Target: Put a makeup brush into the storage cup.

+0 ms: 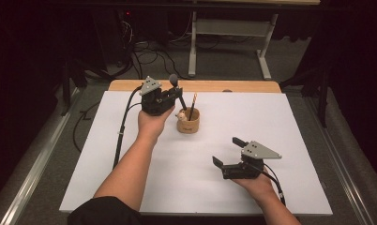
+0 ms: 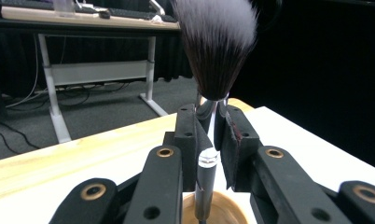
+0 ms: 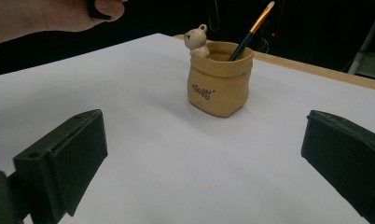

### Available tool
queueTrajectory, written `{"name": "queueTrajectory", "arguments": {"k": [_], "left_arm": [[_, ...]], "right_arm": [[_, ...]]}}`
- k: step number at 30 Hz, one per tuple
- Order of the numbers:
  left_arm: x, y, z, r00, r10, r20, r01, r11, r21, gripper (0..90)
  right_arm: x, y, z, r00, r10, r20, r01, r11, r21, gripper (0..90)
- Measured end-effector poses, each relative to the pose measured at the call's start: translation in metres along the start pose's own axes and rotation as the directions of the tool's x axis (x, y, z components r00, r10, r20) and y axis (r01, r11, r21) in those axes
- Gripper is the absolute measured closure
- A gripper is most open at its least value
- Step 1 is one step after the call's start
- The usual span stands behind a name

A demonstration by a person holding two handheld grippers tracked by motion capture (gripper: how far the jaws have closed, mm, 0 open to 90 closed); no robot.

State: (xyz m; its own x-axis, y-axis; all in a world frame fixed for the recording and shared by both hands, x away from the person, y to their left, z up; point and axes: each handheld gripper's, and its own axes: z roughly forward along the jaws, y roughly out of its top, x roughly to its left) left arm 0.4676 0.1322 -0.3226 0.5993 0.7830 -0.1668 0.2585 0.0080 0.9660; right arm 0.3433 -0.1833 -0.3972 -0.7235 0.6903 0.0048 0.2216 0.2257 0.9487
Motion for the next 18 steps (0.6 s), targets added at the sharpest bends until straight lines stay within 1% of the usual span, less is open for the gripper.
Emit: {"name": "queueTrajectory", "arguments": {"k": [5,6,11,18], "left_arm": [[0.001,-0.003,0.004,1.0,-0.003,0.0,0.003,0.9999,0.012,77.8],[0.001,-0.004,0.005,1.0,-0.004,0.0,0.004,0.9999,0.016,77.8],[0.001,-0.007,0.009,1.0,-0.003,-0.001,0.003,0.9994,0.033,77.8],[0.001,-0.01,0.012,0.9999,-0.006,-0.008,0.007,0.999,0.045,77.8]], "right_arm": [[-0.001,0.0,0.0,1.0,-0.004,-0.002,0.004,1.0,-0.003,2.0],[-0.001,0.0,0.0,1.0,0.003,-0.002,-0.003,1.0,-0.001,2.0],[-0.001,0.0,-0.001,1.0,0.006,-0.002,-0.006,1.0,0.002,2.0],[-0.001,-0.001,-0.001,1.0,0.006,-0.005,-0.006,1.0,-0.003,2.0]]}}
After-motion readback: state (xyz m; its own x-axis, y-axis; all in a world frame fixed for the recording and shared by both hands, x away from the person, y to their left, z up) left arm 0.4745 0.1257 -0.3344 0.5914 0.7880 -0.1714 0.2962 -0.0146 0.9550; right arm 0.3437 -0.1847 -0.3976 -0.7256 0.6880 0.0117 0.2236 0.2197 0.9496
